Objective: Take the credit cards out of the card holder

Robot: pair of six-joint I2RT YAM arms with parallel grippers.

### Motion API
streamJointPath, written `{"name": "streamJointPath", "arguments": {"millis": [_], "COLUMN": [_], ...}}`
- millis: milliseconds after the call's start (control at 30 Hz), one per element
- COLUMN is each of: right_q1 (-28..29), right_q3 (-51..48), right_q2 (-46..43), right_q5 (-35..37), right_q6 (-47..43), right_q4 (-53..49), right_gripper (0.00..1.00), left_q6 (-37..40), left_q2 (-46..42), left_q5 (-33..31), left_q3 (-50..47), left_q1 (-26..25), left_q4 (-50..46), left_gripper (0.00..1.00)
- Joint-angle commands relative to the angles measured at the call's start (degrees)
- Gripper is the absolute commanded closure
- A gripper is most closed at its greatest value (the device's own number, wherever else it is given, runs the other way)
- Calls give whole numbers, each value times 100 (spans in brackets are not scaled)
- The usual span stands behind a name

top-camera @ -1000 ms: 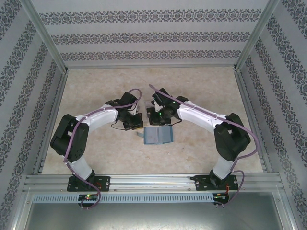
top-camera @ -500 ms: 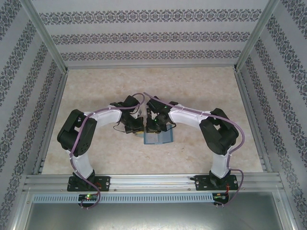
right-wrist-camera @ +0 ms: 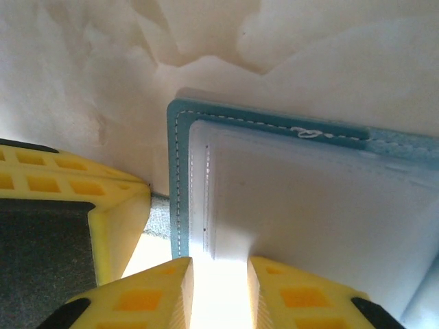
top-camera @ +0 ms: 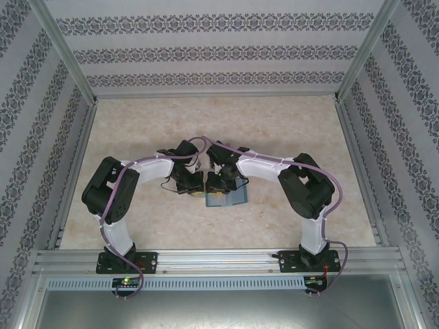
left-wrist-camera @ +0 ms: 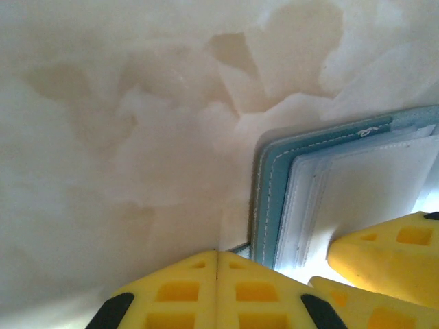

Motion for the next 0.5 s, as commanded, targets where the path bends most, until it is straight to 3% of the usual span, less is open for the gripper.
{"name": "streamJointPath", "arguments": {"millis": [0, 467], "right_q1": [66, 204], "right_q3": [153, 587], "right_q2": [67, 110], "right_q5": [331, 998], "right_q6": [-49, -330], "right_q4": [-452, -1306], "right_gripper": [68, 55], "left_q6": [113, 130], "left_q2": [73, 94], "left_q5": [-92, -58], "left_q3": [-142, -133], "left_q1": [-62, -58], "left_q4": [-118, -101], "left_gripper": [100, 100]}}
